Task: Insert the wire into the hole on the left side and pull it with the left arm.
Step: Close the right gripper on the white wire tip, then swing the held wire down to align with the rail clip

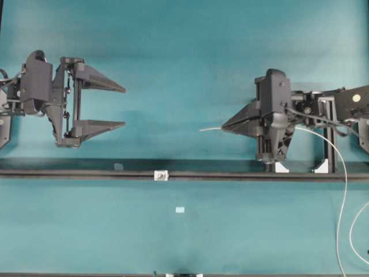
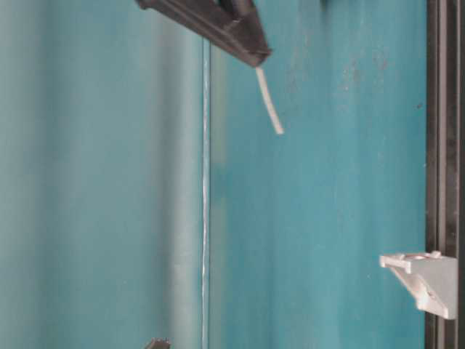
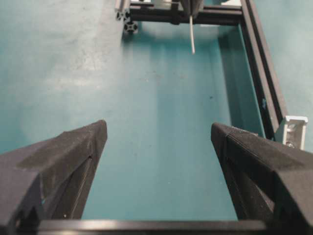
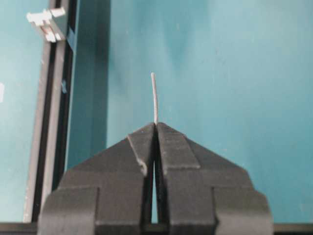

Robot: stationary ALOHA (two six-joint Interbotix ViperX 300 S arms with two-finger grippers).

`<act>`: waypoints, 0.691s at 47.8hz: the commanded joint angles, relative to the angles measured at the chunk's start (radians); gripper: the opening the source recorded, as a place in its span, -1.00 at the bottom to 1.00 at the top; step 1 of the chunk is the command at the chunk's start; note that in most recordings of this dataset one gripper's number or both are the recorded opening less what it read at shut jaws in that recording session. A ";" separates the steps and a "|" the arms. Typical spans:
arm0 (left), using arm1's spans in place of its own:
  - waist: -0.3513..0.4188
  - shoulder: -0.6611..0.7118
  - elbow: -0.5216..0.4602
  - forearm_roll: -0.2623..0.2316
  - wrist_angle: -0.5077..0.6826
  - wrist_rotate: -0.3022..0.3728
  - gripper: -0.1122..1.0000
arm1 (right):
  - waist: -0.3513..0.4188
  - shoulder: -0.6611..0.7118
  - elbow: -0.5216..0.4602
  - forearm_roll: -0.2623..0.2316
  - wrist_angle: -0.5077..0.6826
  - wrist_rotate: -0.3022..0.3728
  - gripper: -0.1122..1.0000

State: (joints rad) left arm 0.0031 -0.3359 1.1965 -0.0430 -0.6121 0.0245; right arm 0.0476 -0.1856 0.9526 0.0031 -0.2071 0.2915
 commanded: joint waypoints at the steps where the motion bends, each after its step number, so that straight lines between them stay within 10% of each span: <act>1: 0.003 -0.012 -0.011 0.000 -0.005 -0.002 0.61 | -0.002 -0.031 0.002 0.000 -0.009 0.002 -0.83; 33: -0.075 0.020 0.014 -0.014 -0.140 -0.071 0.59 | 0.095 -0.034 0.110 0.078 -0.279 0.009 -0.83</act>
State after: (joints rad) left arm -0.0414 -0.3221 1.2149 -0.0537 -0.6934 -0.0460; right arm 0.1166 -0.2010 1.0630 0.0644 -0.4510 0.3007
